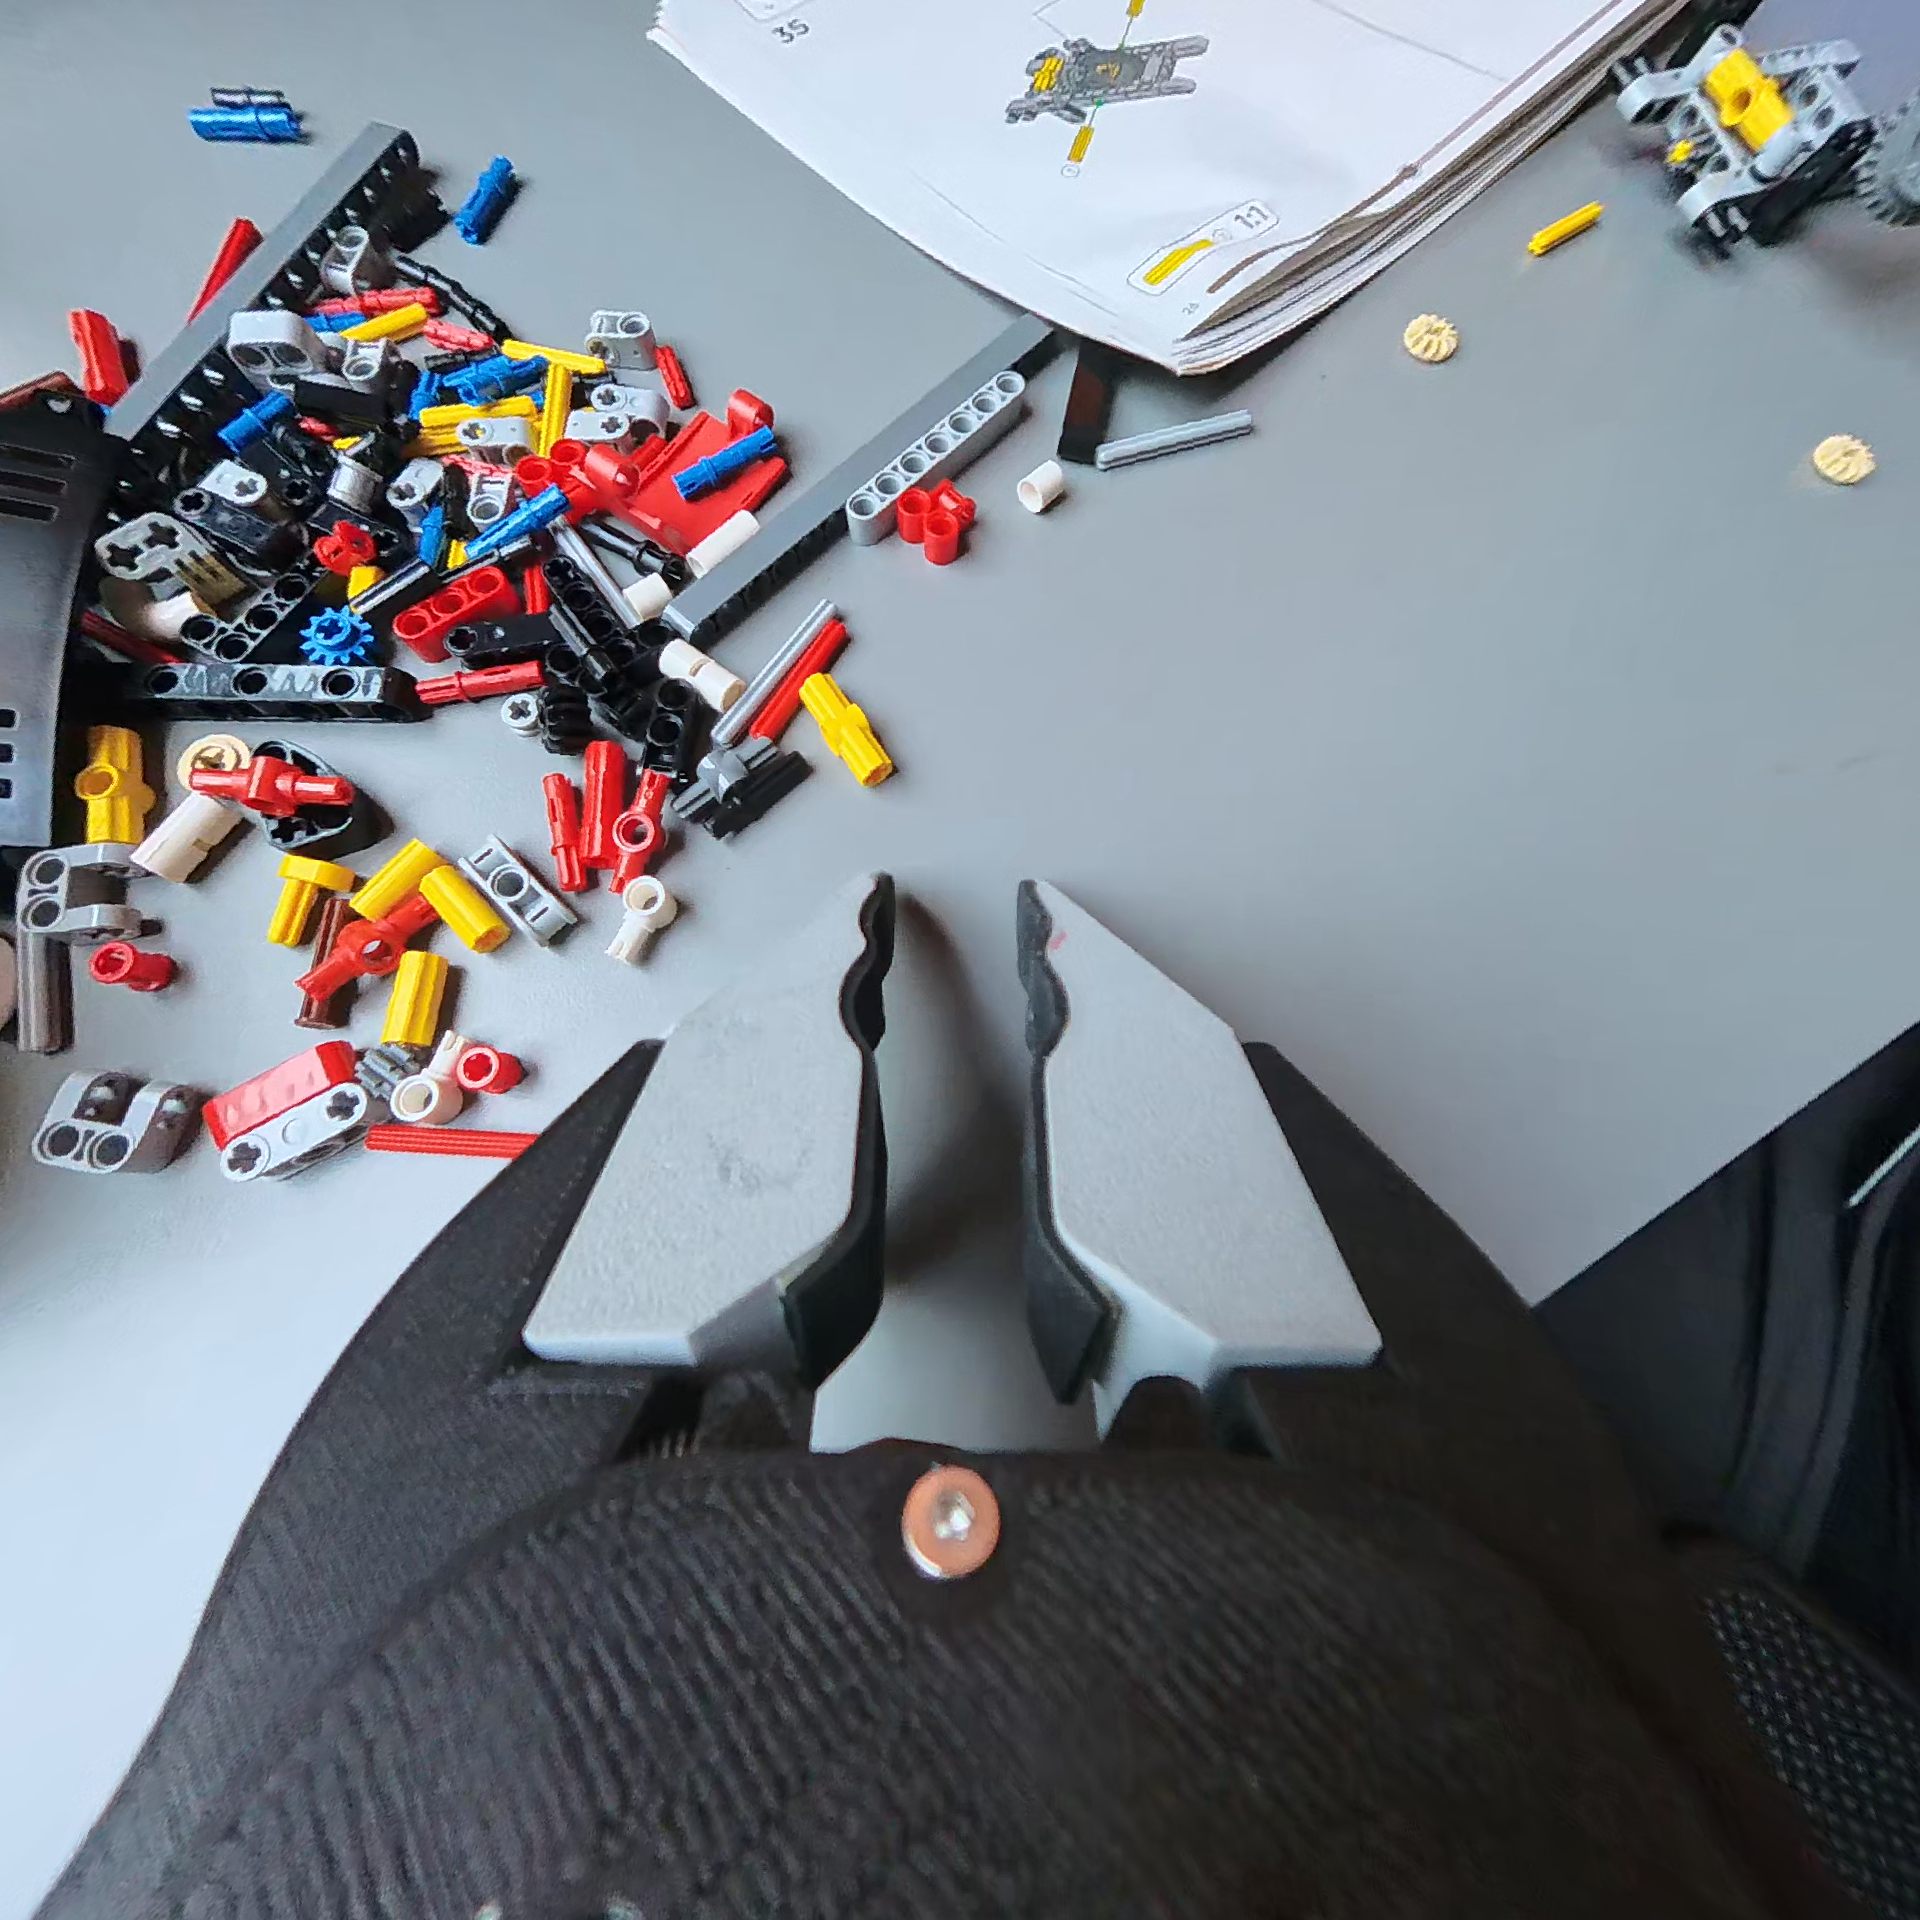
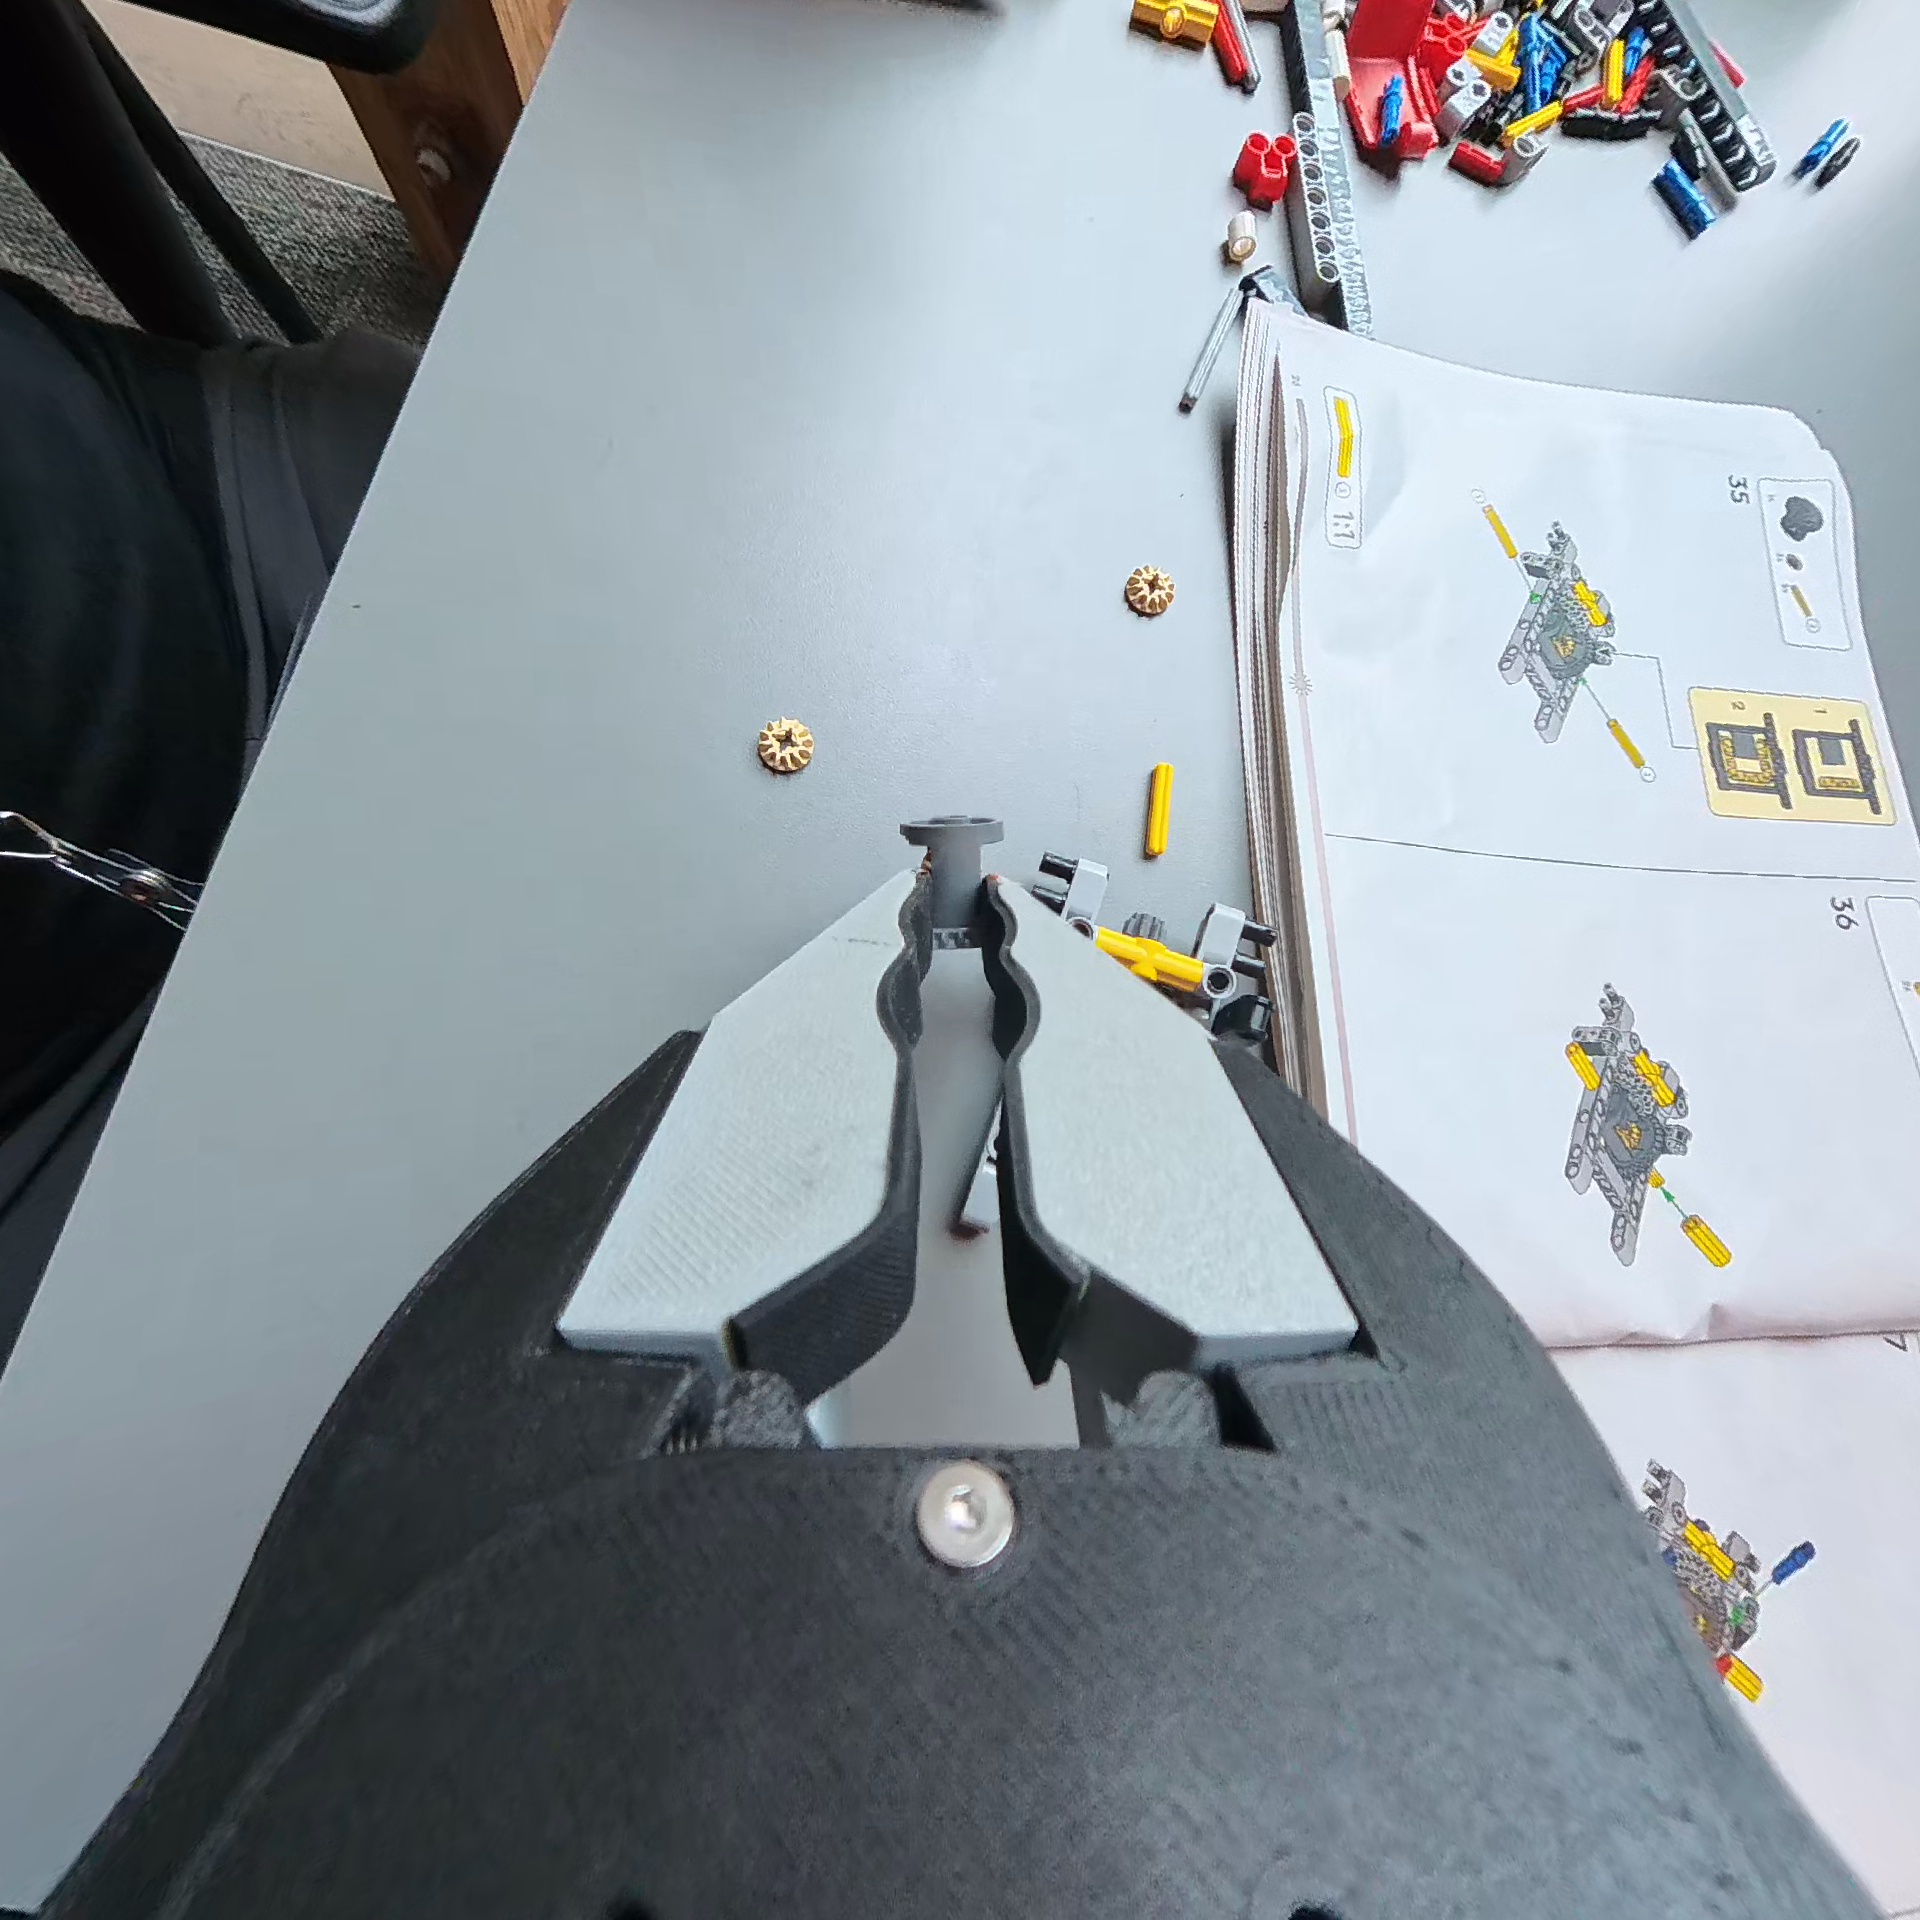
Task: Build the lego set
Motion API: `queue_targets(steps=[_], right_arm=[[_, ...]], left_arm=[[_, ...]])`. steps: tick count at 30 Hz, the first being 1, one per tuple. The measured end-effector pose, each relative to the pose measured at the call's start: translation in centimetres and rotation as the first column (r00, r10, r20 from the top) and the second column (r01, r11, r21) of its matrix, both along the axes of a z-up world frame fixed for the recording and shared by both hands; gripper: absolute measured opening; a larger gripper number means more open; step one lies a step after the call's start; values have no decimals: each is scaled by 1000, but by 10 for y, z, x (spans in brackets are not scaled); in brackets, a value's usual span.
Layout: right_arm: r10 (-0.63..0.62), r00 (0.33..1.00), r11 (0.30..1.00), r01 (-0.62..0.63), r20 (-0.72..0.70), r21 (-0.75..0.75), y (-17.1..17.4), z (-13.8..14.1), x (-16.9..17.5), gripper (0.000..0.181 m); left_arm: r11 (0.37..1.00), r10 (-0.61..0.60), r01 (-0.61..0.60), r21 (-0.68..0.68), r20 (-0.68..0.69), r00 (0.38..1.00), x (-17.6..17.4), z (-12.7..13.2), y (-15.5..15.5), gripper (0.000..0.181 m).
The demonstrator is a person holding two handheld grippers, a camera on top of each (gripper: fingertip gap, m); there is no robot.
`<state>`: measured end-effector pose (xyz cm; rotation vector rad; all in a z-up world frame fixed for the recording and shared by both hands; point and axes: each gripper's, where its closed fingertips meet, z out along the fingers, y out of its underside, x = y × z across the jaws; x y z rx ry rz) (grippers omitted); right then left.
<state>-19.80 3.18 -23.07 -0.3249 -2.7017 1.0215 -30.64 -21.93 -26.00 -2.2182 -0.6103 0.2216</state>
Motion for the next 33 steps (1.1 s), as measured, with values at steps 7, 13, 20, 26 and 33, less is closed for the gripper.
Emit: queue_targets(steps=[7, 13, 20, 26, 33], right_arm=[[6, 1000, 1000, -6, 4, 6, 0, -2, 1, 6], [19, 1000, 1000, -19, 6, -5, 0, -1, 3, 6], [36, 999, 999, -36, 13, 2, -2, -4, 5, 6], [41, 999, 999, -41, 12, 12, -3, -6, 6, 6], [41, 999, 999, -41, 10, 10, -2, -5, 6, 6]], left_arm=[[1000, -21, 21, 8, -18, 1000, 3, 5, 6, 21], [999, -32, 33, 5, -27, 999, 4, 7, 9, 22], [998, -59, 59, -7, -18, 998, 8, 3, 14, 22], [997, -76, 76, -13, -19, 997, 10, 3, 19, 22], [995, -94, 94, -26, -21, 995, 13, 2, 24, 22]])
